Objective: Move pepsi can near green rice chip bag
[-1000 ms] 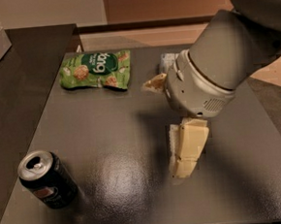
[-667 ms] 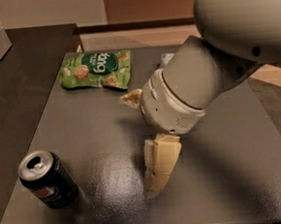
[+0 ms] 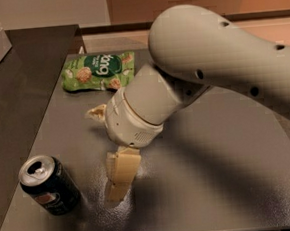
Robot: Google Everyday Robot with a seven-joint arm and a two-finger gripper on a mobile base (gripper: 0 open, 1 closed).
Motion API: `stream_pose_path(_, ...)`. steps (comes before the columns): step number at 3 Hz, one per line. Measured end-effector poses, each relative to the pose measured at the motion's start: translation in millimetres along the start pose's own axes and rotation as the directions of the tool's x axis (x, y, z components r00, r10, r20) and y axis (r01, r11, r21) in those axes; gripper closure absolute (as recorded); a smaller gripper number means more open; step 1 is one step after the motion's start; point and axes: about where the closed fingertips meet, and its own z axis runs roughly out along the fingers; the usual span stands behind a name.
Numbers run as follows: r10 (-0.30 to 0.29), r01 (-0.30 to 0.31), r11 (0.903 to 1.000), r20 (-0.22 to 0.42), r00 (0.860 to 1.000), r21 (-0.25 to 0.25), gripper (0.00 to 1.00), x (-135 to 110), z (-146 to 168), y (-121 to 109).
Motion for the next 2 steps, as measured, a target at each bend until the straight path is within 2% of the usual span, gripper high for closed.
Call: stream_pose_path(2,-0.004,0.011,0.9959,0.079,0.997,-0.09,0.0,-34,40,3)
